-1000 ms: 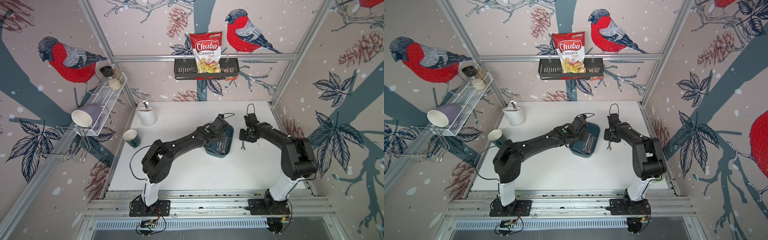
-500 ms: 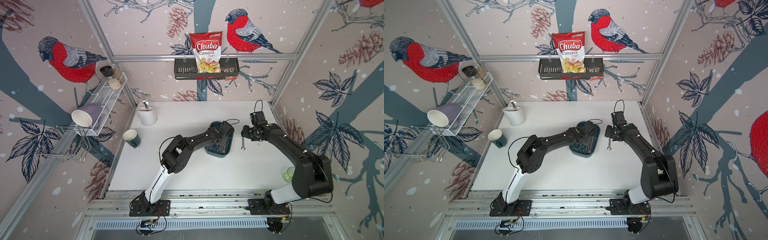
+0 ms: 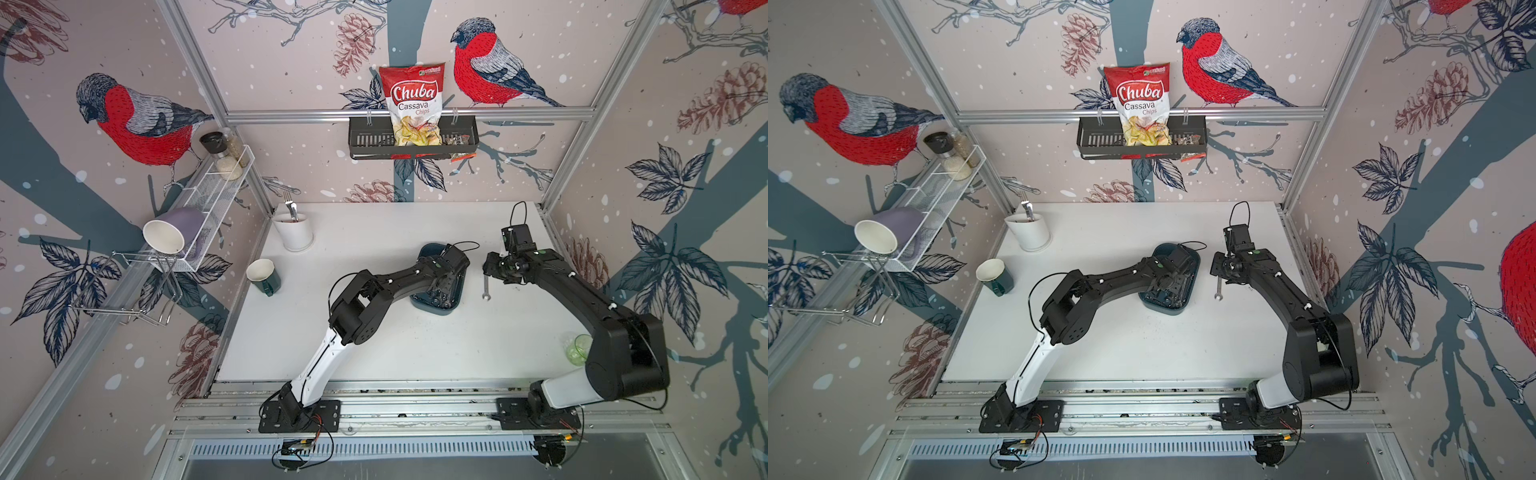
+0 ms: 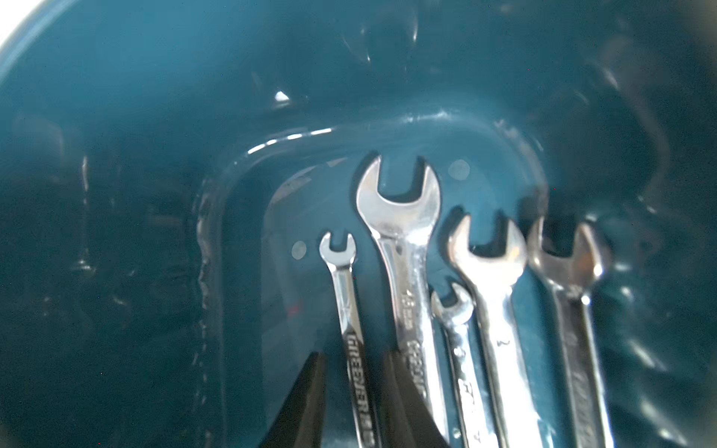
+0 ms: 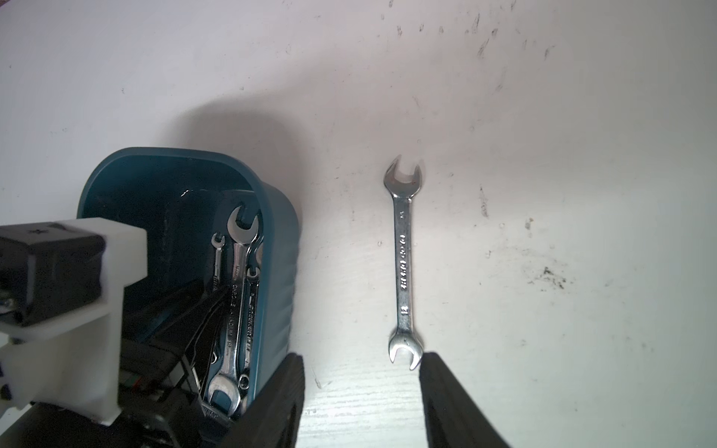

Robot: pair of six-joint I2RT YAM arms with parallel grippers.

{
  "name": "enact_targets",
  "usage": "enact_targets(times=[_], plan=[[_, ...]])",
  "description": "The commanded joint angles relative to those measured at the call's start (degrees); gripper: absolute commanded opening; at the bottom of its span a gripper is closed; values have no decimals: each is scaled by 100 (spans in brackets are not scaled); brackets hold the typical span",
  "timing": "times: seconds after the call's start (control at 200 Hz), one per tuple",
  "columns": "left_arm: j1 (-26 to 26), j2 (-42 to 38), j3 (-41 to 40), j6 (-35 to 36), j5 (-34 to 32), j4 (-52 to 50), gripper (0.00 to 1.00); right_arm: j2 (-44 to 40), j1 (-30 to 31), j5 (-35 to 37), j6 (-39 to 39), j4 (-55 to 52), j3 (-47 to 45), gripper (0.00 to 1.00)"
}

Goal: Take out the wrench from the storage box
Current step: Pick up the wrench from the storage box.

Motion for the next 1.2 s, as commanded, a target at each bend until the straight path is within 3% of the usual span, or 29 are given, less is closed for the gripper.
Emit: enact_targets(times=[0.0,0.185,0.31,0.815,1.005,1.195], plan=[[79,86,-39,16,121,-215,27,-26,-21,-66,51,-23,-23,54],[207,-109,-400,-99,583,97,12,-75,-64,-70,29,-46,-16,54],[286,-236,-633,-210,980,282,10,-99,-87,-99,24,-77,-13,54],[109,-53,-492,46,-14,-240,14,-202,-139,-121,7,-202,29,53],[98,-112,-478,75,15,-220,3,-265,-137,-226,68,-214,12,53],[107,-315,-490,59,154,-121,2,-343,-137,-299,112,-197,-6,54]])
